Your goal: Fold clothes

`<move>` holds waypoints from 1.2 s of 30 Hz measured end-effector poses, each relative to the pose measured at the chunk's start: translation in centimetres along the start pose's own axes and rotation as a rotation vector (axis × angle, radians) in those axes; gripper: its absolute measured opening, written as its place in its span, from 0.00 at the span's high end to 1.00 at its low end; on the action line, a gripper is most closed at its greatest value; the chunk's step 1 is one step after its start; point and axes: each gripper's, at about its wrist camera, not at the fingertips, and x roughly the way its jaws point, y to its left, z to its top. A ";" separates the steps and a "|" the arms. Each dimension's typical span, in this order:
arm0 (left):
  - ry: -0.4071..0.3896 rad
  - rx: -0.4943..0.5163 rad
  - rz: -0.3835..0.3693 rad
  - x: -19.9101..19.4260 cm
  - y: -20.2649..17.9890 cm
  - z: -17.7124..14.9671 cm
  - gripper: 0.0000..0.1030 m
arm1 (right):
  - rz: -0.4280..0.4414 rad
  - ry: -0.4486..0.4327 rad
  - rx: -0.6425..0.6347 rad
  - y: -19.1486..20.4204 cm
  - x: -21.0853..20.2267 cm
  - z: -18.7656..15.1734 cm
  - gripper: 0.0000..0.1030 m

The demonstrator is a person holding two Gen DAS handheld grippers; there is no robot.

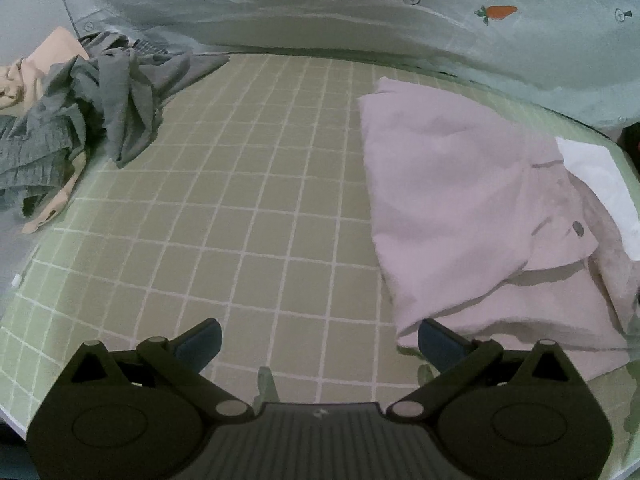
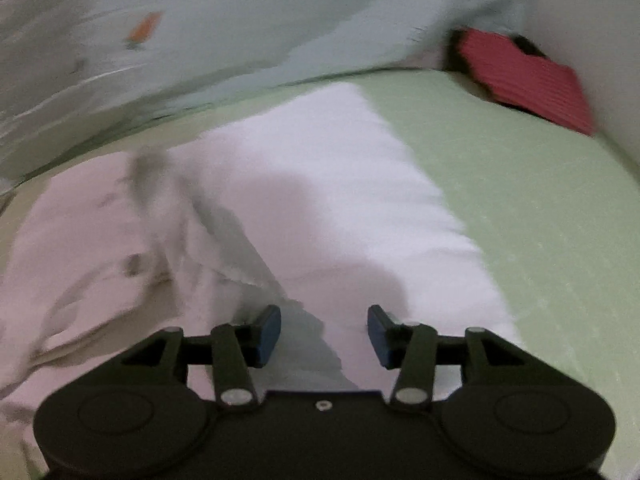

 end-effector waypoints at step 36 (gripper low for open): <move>0.091 -0.097 -0.135 8.2 -2.3 6.5 0.01 | -0.183 -0.064 0.144 -2.5 -6.7 -2.4 0.02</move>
